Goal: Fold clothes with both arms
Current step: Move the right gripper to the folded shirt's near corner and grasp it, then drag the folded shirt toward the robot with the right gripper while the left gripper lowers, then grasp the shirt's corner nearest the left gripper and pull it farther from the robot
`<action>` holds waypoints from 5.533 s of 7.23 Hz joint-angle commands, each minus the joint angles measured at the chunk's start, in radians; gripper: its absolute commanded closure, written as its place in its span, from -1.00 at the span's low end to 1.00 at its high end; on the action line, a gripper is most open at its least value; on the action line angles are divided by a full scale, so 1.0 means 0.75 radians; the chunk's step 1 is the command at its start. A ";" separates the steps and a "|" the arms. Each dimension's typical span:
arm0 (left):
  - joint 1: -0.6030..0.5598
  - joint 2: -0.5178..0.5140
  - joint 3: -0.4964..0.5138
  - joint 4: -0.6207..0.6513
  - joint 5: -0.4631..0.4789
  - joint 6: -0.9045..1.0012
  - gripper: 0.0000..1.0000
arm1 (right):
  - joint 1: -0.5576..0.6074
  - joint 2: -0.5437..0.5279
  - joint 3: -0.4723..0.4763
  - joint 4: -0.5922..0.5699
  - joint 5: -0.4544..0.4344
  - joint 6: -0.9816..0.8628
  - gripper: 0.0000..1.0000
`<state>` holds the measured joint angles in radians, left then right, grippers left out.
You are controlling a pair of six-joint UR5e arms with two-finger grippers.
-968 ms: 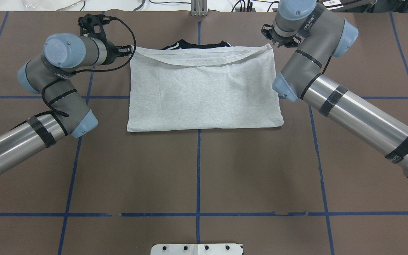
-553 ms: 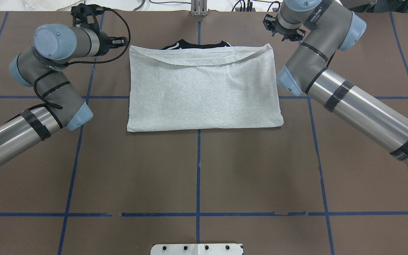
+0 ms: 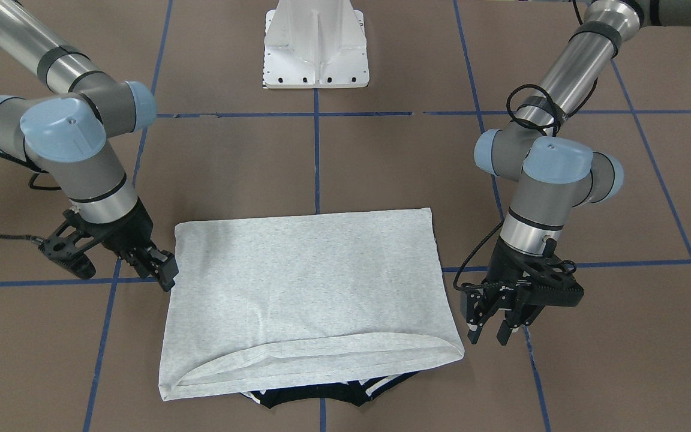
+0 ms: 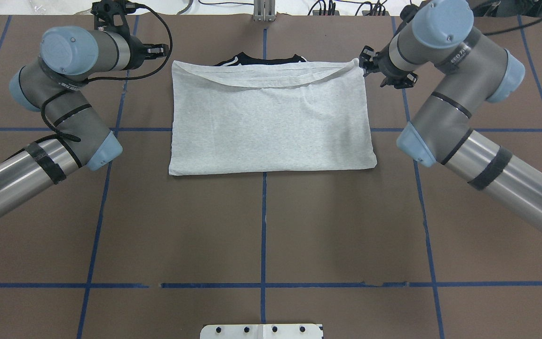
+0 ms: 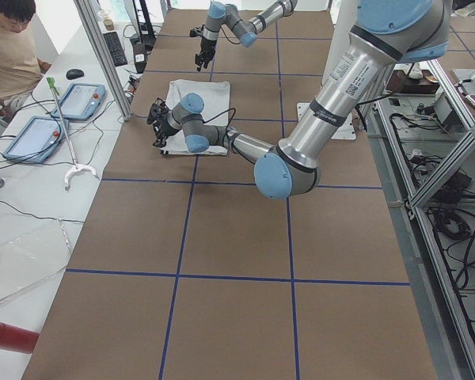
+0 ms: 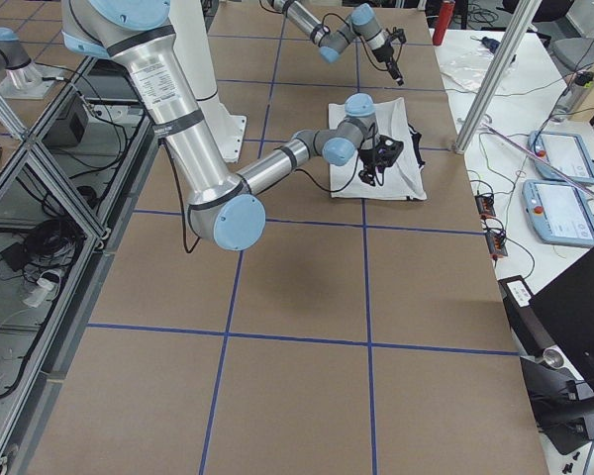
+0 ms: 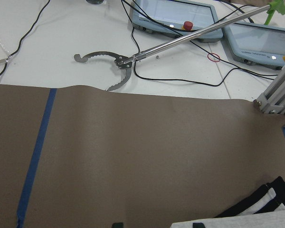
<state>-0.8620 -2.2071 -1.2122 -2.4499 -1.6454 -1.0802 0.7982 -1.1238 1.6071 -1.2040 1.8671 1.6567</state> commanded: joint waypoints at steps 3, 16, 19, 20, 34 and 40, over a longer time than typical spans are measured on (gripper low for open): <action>0.002 0.018 -0.036 0.002 0.001 -0.008 -0.17 | -0.215 -0.107 0.056 0.002 -0.100 0.200 -0.48; 0.049 0.100 -0.171 0.021 -0.098 -0.024 -0.99 | -0.443 -0.434 0.632 -0.035 -0.131 0.492 1.00; 0.055 0.334 -0.510 0.021 -0.407 -0.091 -1.00 | -0.722 -0.477 0.969 -0.406 -0.141 0.550 1.00; 0.079 0.388 -0.636 0.021 -0.440 -0.241 -1.00 | -0.848 -0.477 1.013 -0.517 -0.156 0.585 1.00; 0.491 0.386 -0.726 0.516 -0.400 -0.709 -0.93 | -0.322 -0.148 0.778 -0.579 -0.115 0.284 -1.00; 0.489 0.329 -0.648 0.522 -0.334 -0.715 0.14 | -0.322 -0.144 0.778 -0.579 -0.117 0.284 -1.00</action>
<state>-0.4947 -1.9576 -1.6977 -2.0595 -1.8958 -1.6126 0.5568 -1.2323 2.1911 -1.6383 1.7804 1.8699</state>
